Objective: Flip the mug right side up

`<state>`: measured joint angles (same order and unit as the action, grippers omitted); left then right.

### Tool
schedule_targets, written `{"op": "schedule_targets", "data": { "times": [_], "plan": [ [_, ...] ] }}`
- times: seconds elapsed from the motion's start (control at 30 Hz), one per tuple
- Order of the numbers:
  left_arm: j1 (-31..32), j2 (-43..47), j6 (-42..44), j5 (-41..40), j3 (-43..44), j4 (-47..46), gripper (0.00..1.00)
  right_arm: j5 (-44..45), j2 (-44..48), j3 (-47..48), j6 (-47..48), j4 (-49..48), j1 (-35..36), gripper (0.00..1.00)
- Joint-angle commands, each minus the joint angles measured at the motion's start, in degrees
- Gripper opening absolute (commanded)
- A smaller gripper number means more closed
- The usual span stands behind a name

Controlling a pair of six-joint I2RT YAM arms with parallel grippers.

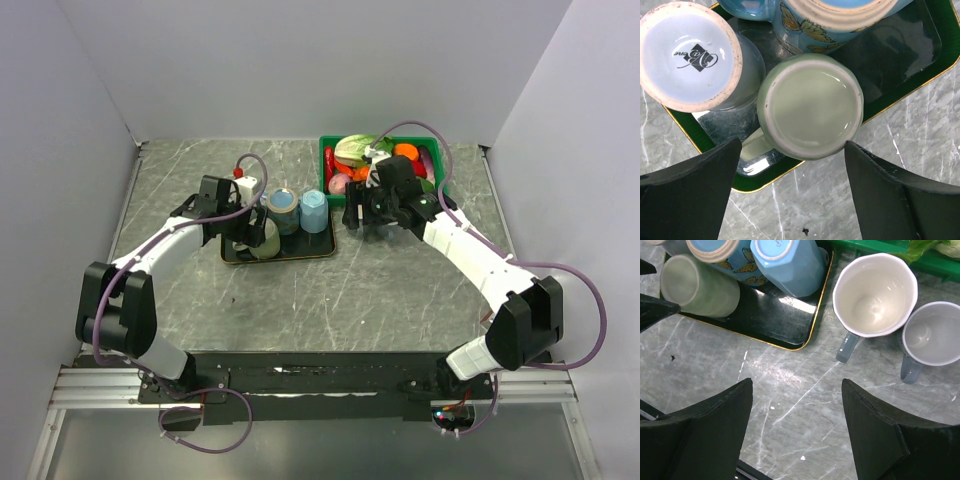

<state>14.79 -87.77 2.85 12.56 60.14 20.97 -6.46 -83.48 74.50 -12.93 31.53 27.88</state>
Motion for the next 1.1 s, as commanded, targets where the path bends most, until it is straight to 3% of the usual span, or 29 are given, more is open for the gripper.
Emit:
{"op": "schedule_targets", "data": {
  "times": [0.0,0.37,0.57,0.77,1.07],
  "plan": [
    [-0.1,0.1,2.0,0.3,-1.2,-1.8,0.89,1.6,-0.6,2.0,1.3,0.5,0.3,0.78],
    [-0.2,0.2,2.5,7.4,-1.5,-0.8,0.99,1.9,-2.5,3.5,2.0,0.6,0.4,0.77],
    [-0.7,-0.6,3.7,8.7,-1.1,0.2,0.99,2.5,-2.6,3.5,2.4,0.6,0.3,0.77],
    [-0.6,-2.5,3.3,9.2,-1.6,0.7,0.82,2.8,-2.7,3.4,2.6,0.6,0.3,0.77],
    [-0.4,-3.0,1.9,2.8,-2.8,-2.2,0.58,2.9,-2.6,2.3,2.4,-0.3,0.3,0.77]
  ]
}}
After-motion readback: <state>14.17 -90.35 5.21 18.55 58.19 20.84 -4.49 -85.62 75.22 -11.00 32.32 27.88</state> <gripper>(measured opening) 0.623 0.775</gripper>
